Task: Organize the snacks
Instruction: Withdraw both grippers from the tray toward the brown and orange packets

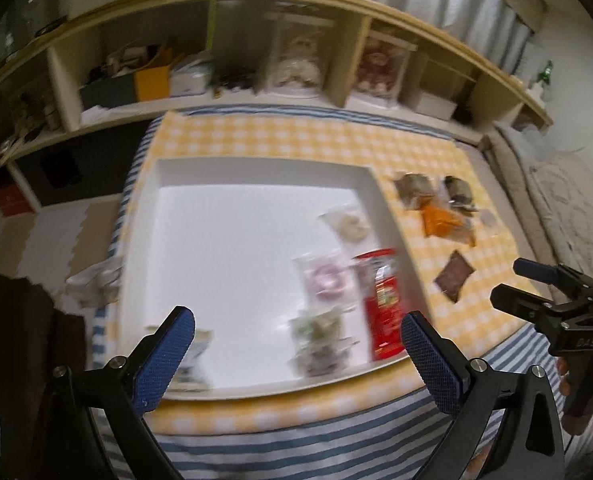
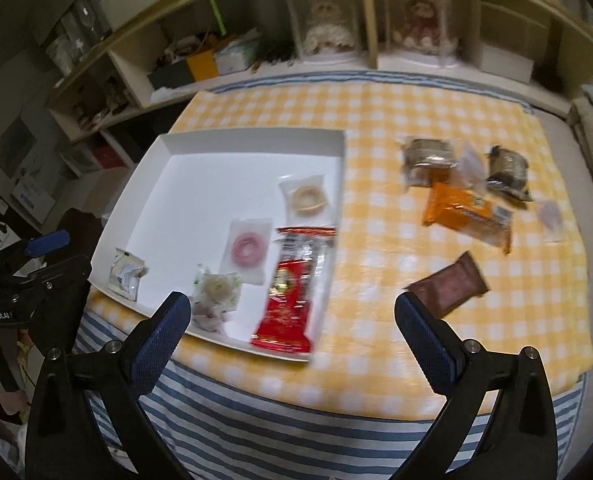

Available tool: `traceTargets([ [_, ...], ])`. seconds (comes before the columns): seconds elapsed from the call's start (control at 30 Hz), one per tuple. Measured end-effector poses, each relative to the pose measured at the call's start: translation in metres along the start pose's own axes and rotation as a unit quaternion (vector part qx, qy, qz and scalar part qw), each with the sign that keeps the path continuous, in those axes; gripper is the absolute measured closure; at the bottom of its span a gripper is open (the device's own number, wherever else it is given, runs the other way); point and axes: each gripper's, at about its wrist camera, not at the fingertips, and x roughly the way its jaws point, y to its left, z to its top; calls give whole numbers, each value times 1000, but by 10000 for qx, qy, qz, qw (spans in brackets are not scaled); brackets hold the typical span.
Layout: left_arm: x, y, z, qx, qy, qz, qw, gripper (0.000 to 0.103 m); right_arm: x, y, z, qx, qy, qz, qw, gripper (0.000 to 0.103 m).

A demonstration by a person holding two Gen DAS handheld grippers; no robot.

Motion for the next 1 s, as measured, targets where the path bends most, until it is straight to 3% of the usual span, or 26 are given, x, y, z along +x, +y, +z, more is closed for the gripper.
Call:
traceTargets([
  [0.57,76,-135,38,742,-101,-635,9952,0,-50,-136,-1,451,-499,-581,9960,0],
  [0.87,160,-218,49,1328,72,-361,9905,0,-52,-200,5,915,-1051,-781,9872,0],
  [1.0,205,-247,47,1576,221,-314,9867,0,-39,-219,15,893,-990,-955,9865,0],
])
